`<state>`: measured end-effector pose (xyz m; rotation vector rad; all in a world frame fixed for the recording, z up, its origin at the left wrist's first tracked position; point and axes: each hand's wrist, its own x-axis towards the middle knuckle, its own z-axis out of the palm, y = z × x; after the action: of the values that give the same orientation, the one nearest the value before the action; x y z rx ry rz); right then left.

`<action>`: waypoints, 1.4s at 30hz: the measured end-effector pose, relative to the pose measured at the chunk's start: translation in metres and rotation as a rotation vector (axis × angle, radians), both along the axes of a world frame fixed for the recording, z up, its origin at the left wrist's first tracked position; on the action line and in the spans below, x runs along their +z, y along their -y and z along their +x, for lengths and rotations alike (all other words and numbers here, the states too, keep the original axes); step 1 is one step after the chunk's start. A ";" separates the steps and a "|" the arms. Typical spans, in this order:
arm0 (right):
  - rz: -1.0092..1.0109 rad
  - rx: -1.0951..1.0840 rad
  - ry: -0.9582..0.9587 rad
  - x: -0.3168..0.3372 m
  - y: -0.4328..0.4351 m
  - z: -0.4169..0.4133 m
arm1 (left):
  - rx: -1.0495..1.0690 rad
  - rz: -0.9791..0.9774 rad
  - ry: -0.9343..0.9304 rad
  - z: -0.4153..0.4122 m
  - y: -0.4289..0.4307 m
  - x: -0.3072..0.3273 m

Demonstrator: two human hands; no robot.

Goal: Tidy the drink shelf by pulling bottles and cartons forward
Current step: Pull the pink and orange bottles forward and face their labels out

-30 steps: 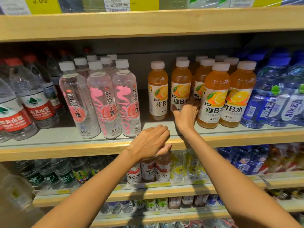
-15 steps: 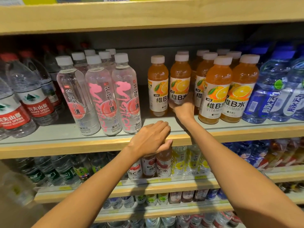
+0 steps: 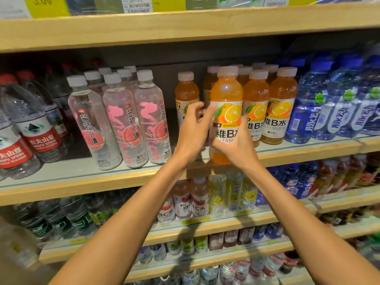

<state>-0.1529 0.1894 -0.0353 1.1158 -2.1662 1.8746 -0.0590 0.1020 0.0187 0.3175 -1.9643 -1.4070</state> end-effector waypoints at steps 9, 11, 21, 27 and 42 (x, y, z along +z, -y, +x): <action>0.005 0.177 -0.011 -0.005 -0.021 0.036 | 0.099 0.139 -0.183 -0.014 -0.031 0.026; -0.020 0.266 0.032 -0.001 -0.028 0.032 | 0.119 0.188 -0.210 -0.014 -0.035 0.031; -0.169 1.303 0.915 0.005 -0.052 0.015 | -0.754 0.795 -0.187 0.003 -0.023 0.060; -0.145 1.177 0.775 0.006 -0.042 0.034 | -0.864 0.857 -0.198 0.002 -0.016 0.043; 0.015 0.148 0.054 -0.004 -0.020 0.045 | 0.368 0.057 -0.206 -0.011 -0.029 0.033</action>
<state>-0.1084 0.2096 -0.0395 1.2762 -2.1846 1.9723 -0.0703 0.1308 0.0514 0.5111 -1.6044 -1.2053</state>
